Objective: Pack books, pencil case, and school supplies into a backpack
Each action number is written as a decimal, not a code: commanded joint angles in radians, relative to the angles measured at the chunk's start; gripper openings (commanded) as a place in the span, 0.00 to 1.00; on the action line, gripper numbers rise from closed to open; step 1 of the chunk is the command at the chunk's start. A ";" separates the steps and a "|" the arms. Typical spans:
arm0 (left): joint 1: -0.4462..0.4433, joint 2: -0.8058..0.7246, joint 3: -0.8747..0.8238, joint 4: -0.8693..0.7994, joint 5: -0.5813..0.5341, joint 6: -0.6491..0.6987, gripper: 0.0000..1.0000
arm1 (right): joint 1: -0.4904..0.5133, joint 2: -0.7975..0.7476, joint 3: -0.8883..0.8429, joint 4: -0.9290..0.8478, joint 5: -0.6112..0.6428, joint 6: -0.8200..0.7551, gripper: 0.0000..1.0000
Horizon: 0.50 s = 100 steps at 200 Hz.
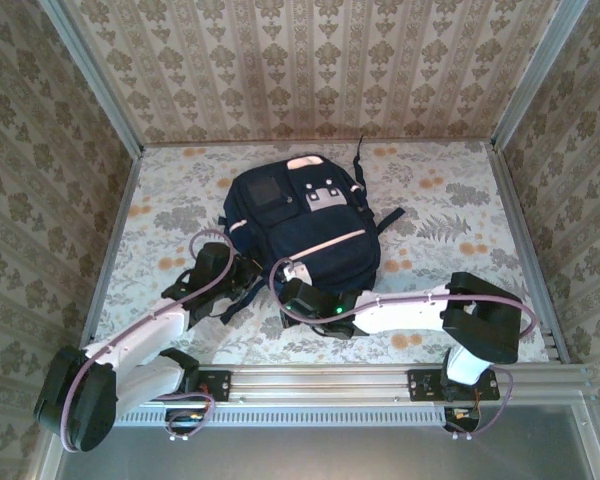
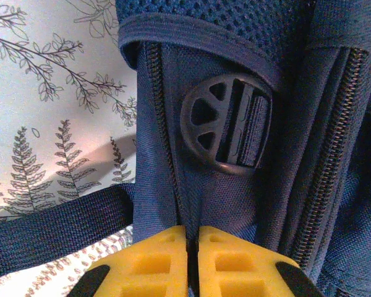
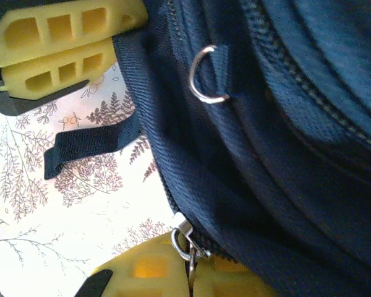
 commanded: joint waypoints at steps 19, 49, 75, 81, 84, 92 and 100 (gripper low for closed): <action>0.061 0.003 0.034 -0.018 -0.086 0.044 0.09 | -0.005 -0.090 -0.089 -0.114 0.062 0.019 0.00; 0.056 0.013 0.037 0.001 -0.074 0.056 0.08 | -0.004 -0.120 -0.114 -0.129 0.054 0.011 0.00; 0.048 0.017 0.044 -0.013 -0.079 0.064 0.08 | -0.005 -0.131 -0.109 -0.152 0.062 0.003 0.00; 0.051 0.013 0.044 -0.022 -0.080 0.066 0.07 | -0.006 -0.136 -0.109 -0.161 0.068 0.000 0.00; 0.053 0.008 0.045 -0.027 -0.081 0.069 0.07 | -0.007 -0.140 -0.111 -0.164 0.069 -0.002 0.00; 0.056 -0.002 0.050 -0.049 -0.088 0.078 0.06 | -0.006 -0.153 -0.117 -0.174 0.073 -0.006 0.00; 0.061 -0.018 0.056 -0.076 -0.097 0.088 0.05 | -0.007 -0.168 -0.126 -0.182 0.072 -0.010 0.00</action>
